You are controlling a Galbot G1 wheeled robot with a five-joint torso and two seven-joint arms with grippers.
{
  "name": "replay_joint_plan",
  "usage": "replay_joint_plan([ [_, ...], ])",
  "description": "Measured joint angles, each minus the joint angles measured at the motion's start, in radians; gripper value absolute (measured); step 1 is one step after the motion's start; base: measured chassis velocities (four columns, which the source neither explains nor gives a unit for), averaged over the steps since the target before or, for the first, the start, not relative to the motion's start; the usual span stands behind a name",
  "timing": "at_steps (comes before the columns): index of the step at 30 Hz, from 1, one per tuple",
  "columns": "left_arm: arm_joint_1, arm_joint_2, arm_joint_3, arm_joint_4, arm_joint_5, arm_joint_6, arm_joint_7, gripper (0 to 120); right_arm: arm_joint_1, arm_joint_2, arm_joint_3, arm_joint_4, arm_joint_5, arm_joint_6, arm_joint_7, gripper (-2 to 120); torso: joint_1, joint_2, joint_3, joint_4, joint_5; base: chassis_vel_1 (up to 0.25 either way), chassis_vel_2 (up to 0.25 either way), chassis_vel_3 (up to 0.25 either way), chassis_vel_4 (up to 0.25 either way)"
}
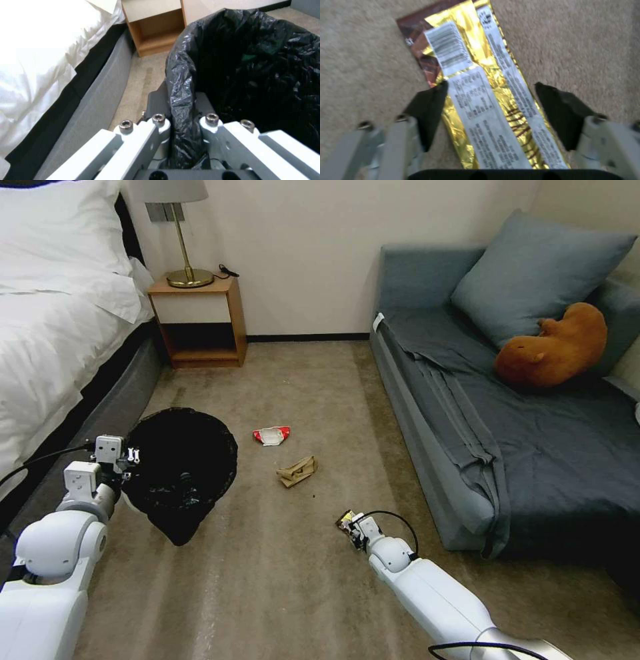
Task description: Pick up the trash bin, then pick up the garbage on the floor and place it into the trash bin.
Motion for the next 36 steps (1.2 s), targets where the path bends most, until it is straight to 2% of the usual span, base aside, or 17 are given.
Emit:
replay_joint_plan([
  [2, 0.001, -0.002, 0.000, 0.000, 0.000, 0.000, 0.000, 4, -0.001, 0.000, 0.006, -0.008, -0.005, 0.000, -0.001, 83, 0.000, 0.000, 0.000, 0.0000, 0.0000, 0.000, 0.000, 0.000, 0.000],
  [6, 0.001, -0.003, 0.000, 0.000, 0.000, 0.000, 0.000, 4, -0.002, 0.000, 0.009, -0.012, -0.008, 0.000, -0.002, 92, 0.000, 0.000, 0.000, 0.0000, 0.0000, 0.000, 0.000, 0.000, 0.000],
  [7, 0.001, -0.003, 0.000, 0.000, 0.000, 0.000, 0.001, 4, -0.002, -0.001, 0.012, -0.015, -0.011, 0.000, -0.004, 98, 0.000, 0.000, 0.000, 0.0000, 0.0000, 0.000, 0.000, 0.000, 0.000],
  [16, 0.002, -0.006, 0.001, -0.001, 0.000, -0.001, 0.001, 4, -0.012, 0.001, 0.027, -0.027, -0.024, 0.007, -0.024, 99, 0.000, 0.000, 0.000, 0.0000, -0.0001, 0.000, 0.000, 0.000, 0.000],
  [21, -0.001, -0.008, 0.007, 0.001, 0.000, -0.003, 0.001, 4, -0.014, 0.005, 0.040, -0.041, -0.034, 0.019, -0.050, 90, 0.000, 0.000, 0.000, -0.0003, -0.0003, 0.000, 0.000, 0.000, 0.000],
  [23, -0.001, -0.012, 0.009, 0.003, 0.000, -0.005, 0.001, 4, -0.017, 0.005, 0.043, -0.043, -0.039, 0.023, -0.060, 80, 0.000, 0.000, 0.000, -0.0001, -0.0002, 0.000, 0.000, 0.000, 0.000],
  [27, -0.001, -0.016, 0.008, 0.006, 0.000, -0.009, 0.001, 4, -0.023, 0.005, 0.044, -0.042, -0.040, 0.024, -0.065, 70, 0.000, 0.001, 0.000, 0.0000, -0.0001, 0.000, 0.000, 0.000, 0.000],
  [30, 0.001, -0.017, 0.007, 0.006, 0.000, -0.010, 0.001, 4, -0.026, 0.005, 0.045, -0.040, -0.040, 0.024, -0.065, 67, 0.000, 0.001, 0.000, 0.0001, 0.0001, 0.000, 0.000, 0.000, 0.000],
  [36, 0.020, -0.021, -0.008, -0.005, 0.000, -0.018, 0.002, 4, -0.040, 0.001, 0.044, -0.020, -0.040, 0.024, -0.060, 45, 0.000, 0.000, 0.000, 0.0006, 0.0006, 0.000, 0.000, 0.000, 0.000],
])
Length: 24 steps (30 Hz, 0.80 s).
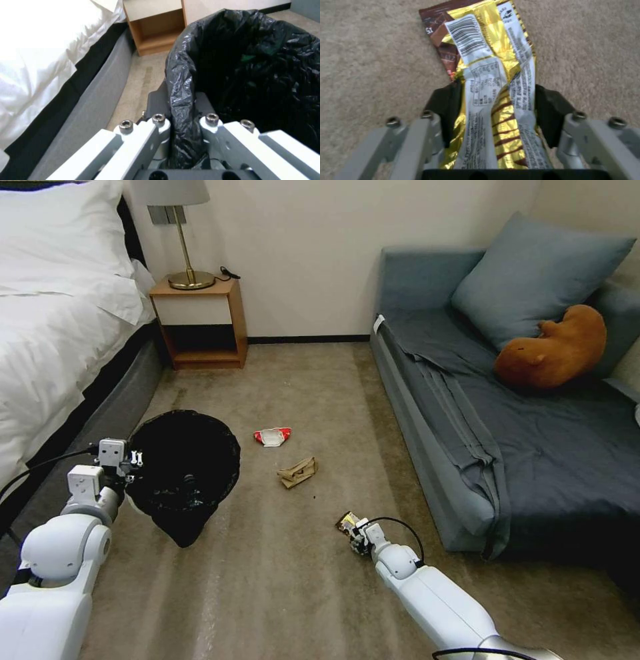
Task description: Pick up the trash bin, then pick up the garbage on the floor and place it into the trash bin.
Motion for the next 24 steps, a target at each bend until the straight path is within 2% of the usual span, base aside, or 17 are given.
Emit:
replay_joint_plan([
  [4, 0.006, 0.000, -0.004, -0.006, 0.000, 0.000, 0.000, 4, -0.003, -0.003, -0.001, 0.008, 0.001, 0.000, 0.002, 36, 0.000, 0.000, 0.000, 0.0003, 0.0004, 0.000, 0.000, 0.000, 0.000],
  [6, 0.013, 0.000, -0.008, -0.012, -0.001, 0.000, 0.000, 4, -0.004, -0.012, -0.003, 0.021, 0.006, -0.007, 0.013, 23, 0.000, 0.000, 0.000, 0.0001, -0.0004, 0.000, 0.000, 0.000, 0.000],
  [7, 0.013, 0.000, -0.008, -0.012, -0.001, 0.000, 0.000, 4, -0.004, -0.012, -0.003, 0.021, 0.006, -0.007, 0.013, 23, 0.000, 0.000, 0.000, 0.0001, -0.0004, 0.000, 0.000, 0.000, 0.000],
  [9, 0.015, -0.001, -0.009, -0.016, -0.001, 0.000, 0.000, 4, -0.003, -0.023, -0.007, 0.036, 0.017, -0.017, 0.023, 14, 0.000, 0.000, 0.000, -0.0006, -0.0002, 0.000, 0.000, 0.000, 0.000],
  [11, 0.017, -0.004, -0.008, -0.017, -0.001, 0.000, 0.000, 4, 0.002, -0.039, -0.016, 0.059, 0.037, -0.028, 0.032, 4, 0.000, -0.001, 0.001, -0.0018, -0.0015, 0.000, 0.000, 0.000, 0.000],
  [14, 0.017, -0.008, -0.005, -0.019, 0.001, 0.000, 0.000, 4, 0.015, -0.058, -0.027, 0.093, 0.060, -0.037, 0.040, 0, 0.000, -0.001, 0.000, -0.0016, -0.0007, 0.000, 0.000, 0.000, 0.000],
  [17, 0.017, -0.012, 0.001, -0.019, 0.004, 0.000, 0.000, 4, 0.029, -0.074, -0.037, 0.119, 0.072, -0.039, 0.046, 0, 0.000, -0.001, 0.000, -0.0007, -0.0007, 0.000, 0.000, 0.000, 0.000],
  [24, 0.011, -0.025, 0.019, -0.021, 0.007, -0.001, 0.000, 4, 0.090, -0.142, -0.089, 0.204, 0.091, -0.035, 0.059, 0, 0.000, 0.000, 0.000, -0.0007, -0.0006, 0.000, 0.000, 0.000, 0.000],
])
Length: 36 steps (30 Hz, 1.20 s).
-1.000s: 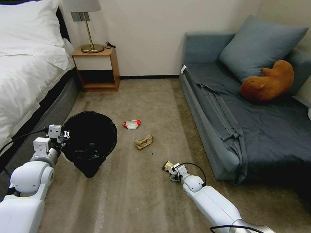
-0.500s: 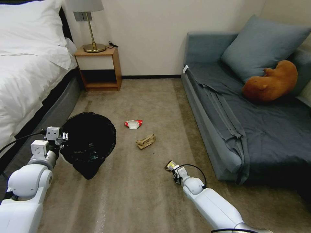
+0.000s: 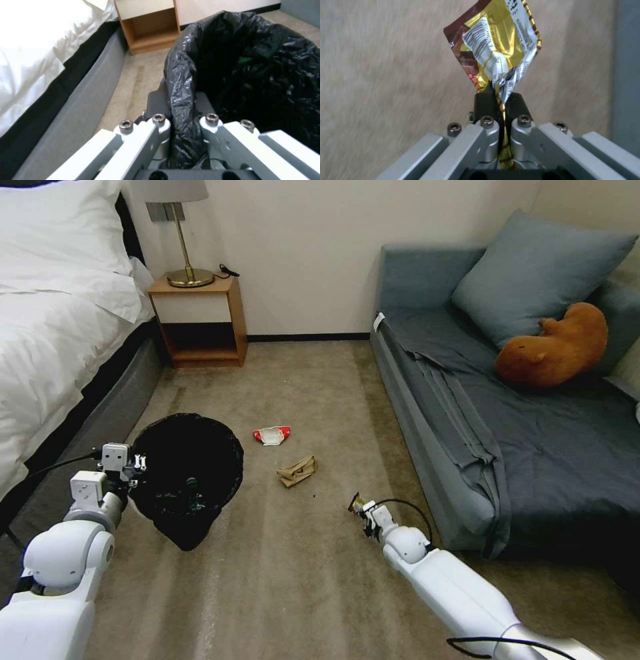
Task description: Pick up the trash bin, then pick up the garbage on the floor and place it into the trash bin.
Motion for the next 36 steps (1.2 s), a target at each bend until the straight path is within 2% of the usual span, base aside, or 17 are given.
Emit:
replay_joint_plan([
  [5, -0.004, -0.004, 0.010, 0.000, -0.001, -0.007, 0.006, 4, 0.034, -0.032, -0.027, 0.049, 0.015, 0.012, 0.000, 0, 0.000, 0.000, 0.000, 0.0000, 0.0001, 0.000, 0.000, 0.000, 0.000],
  [7, -0.010, -0.007, 0.021, 0.004, -0.002, -0.015, 0.015, 4, 0.083, -0.072, -0.068, 0.144, 0.076, 0.009, -0.007, 0, 0.000, 0.000, 0.000, -0.0001, 0.0000, 0.000, 0.000, 0.000, 0.000],
  [8, -0.010, -0.007, 0.021, 0.004, -0.002, -0.015, 0.015, 4, 0.083, -0.072, -0.068, 0.144, 0.076, 0.009, -0.007, 0, 0.000, 0.000, 0.000, -0.0001, 0.0000, 0.000, 0.000, 0.000, 0.000],
  [10, -0.017, -0.009, 0.032, 0.008, -0.002, -0.018, 0.020, 4, 0.141, -0.100, -0.121, 0.254, 0.157, -0.014, -0.008, 0, 0.000, 0.000, 0.000, 0.0000, -0.0001, 0.000, 0.000, 0.000, 0.000],
  [15, -0.022, -0.010, 0.039, 0.011, -0.007, -0.027, 0.027, 4, 0.205, -0.098, -0.172, 0.353, 0.241, -0.038, 0.004, 0, 0.000, 0.000, 0.000, 0.0001, -0.0002, 0.000, 0.000, 0.000, 0.000],
  [17, -0.023, -0.015, 0.042, 0.014, -0.016, -0.039, 0.039, 4, 0.255, -0.064, -0.215, 0.417, 0.330, -0.037, 0.032, 0, 0.000, 0.000, 0.000, 0.0001, -0.0002, 0.000, 0.000, 0.000, 0.000],
  [18, -0.023, -0.015, 0.042, 0.014, -0.016, -0.039, 0.039, 4, 0.255, -0.064, -0.215, 0.417, 0.330, -0.037, 0.032, 0, 0.000, 0.000, 0.000, 0.0001, -0.0002, 0.000, 0.000, 0.000, 0.000],
  [20, -0.023, -0.019, 0.042, 0.014, -0.026, -0.048, 0.047, 4, 0.282, -0.016, -0.250, 0.453, 0.404, -0.012, 0.053, 0, 0.000, 0.000, 0.000, 0.0003, -0.0002, 0.000, 0.000, 0.000, 0.000],
  [21, -0.023, -0.019, 0.042, 0.014, -0.026, -0.048, 0.047, 4, 0.282, -0.016, -0.250, 0.453, 0.404, -0.012, 0.053, 0, 0.000, 0.000, 0.000, 0.0003, -0.0002, 0.000, 0.000, 0.000, 0.000],
  [23, -0.023, -0.022, 0.044, 0.016, -0.033, -0.048, 0.050, 4, 0.298, 0.030, -0.284, 0.463, 0.444, 0.025, 0.063, 0, 0.000, 0.000, 0.000, 0.0003, -0.0003, 0.000, 0.000, 0.000, 0.000],
  [24, -0.023, -0.022, 0.044, 0.016, -0.033, -0.048, 0.050, 4, 0.298, 0.030, -0.284, 0.463, 0.444, 0.025, 0.063, 0, 0.000, 0.000, 0.000, 0.0003, -0.0003, 0.000, 0.000, 0.000, 0.000],
  [26, -0.026, -0.028, 0.046, 0.019, -0.035, -0.049, 0.050, 4, 0.309, 0.085, -0.316, 0.442, 0.461, 0.075, 0.071, 0, 0.000, 0.000, 0.000, 0.0004, -0.0003, 0.000, 0.000, 0.000, 0.000],
  [36, -0.036, -0.042, 0.052, 0.031, -0.045, -0.054, 0.049, 4, 0.328, 0.168, -0.350, 0.325, 0.448, 0.127, 0.098, 0, 0.000, 0.000, 0.000, 0.0000, -0.0002, 0.000, 0.000, 0.000, 0.000],
])
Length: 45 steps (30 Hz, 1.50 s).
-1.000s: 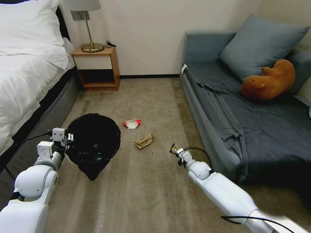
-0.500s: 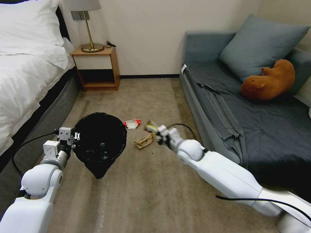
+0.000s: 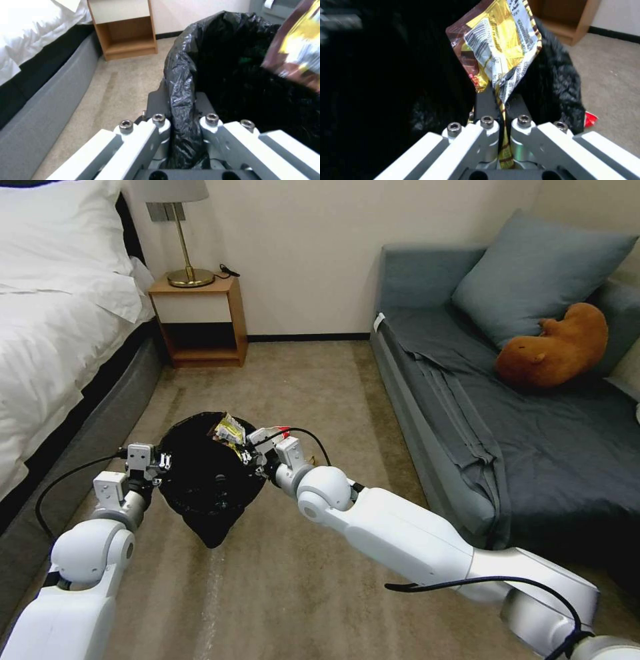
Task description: Pick up the trash bin, then pick up the garbage on the floor and place it into the trash bin.
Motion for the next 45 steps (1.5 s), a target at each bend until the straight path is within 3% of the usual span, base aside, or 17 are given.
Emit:
replay_joint_plan([
  [7, -0.001, -0.020, 0.007, 0.002, -0.002, 0.000, -0.002, 4, -0.022, 0.044, -0.009, -0.064, -0.037, 0.016, 0.022, 0, 0.000, 0.000, 0.000, -0.0001, 0.0000, 0.000, 0.000, 0.000, 0.000],
  [8, 0.000, -0.025, 0.007, 0.004, -0.002, 0.000, -0.002, 4, -0.027, 0.052, -0.016, -0.066, -0.038, 0.016, 0.029, 7, 0.000, 0.000, 0.000, 0.0000, 0.0001, 0.000, 0.000, 0.000, 0.000],
  [11, 0.000, -0.027, 0.006, 0.005, -0.002, 0.000, -0.002, 4, -0.029, 0.055, -0.019, -0.066, -0.038, 0.015, 0.033, 12, 0.000, 0.000, 0.000, 0.0000, 0.0000, 0.000, 0.000, 0.000, 0.000],
  [13, 0.002, -0.028, 0.001, 0.007, -0.002, -0.002, -0.002, 4, -0.037, 0.060, -0.028, -0.053, -0.033, 0.011, 0.045, 23, 0.000, 0.000, 0.000, 0.0000, 0.0001, 0.000, 0.000, 0.000, 0.000],
  [15, 0.002, -0.028, 0.001, 0.007, -0.002, -0.002, -0.002, 4, -0.037, 0.060, -0.029, -0.051, -0.033, 0.010, 0.046, 25, 0.000, 0.000, 0.000, 0.0000, 0.0001, 0.000, 0.000, 0.000, 0.000],
  [17, 0.003, -0.028, -0.004, 0.010, -0.002, -0.005, -0.002, 4, -0.042, 0.058, -0.031, -0.030, -0.025, 0.008, 0.054, 38, 0.000, 0.000, 0.000, 0.0000, 0.0001, 0.000, 0.000, 0.000, 0.000],
  [25, -0.005, -0.030, -0.019, 0.022, -0.006, -0.011, -0.006, 4, -0.061, 0.050, -0.005, -0.005, -0.018, 0.026, 0.083, 65, 0.000, 0.000, 0.000, 0.0000, 0.0001, 0.000, 0.000, 0.000, 0.000],
  [33, -0.030, -0.026, -0.045, 0.057, -0.007, -0.013, -0.025, 4, -0.086, 0.057, 0.067, -0.021, -0.019, 0.023, 0.182, 92, 0.000, 0.000, 0.000, 0.0002, 0.0002, 0.000, 0.000, 0.000, 0.000],
  [35, -0.037, -0.015, -0.062, 0.086, 0.002, -0.027, -0.026, 4, -0.095, 0.044, 0.117, -0.057, -0.030, -0.015, 0.217, 99, 0.000, 0.000, 0.000, 0.0001, 0.0002, 0.000, 0.000, 0.000, 0.000],
  [45, -0.036, -0.001, -0.106, 0.149, -0.008, -0.056, -0.025, 4, -0.132, -0.003, 0.239, -0.179, -0.080, -0.029, 0.184, 100, 0.000, 0.000, 0.000, 0.0000, 0.0002, 0.000, 0.000, 0.000, 0.000],
])
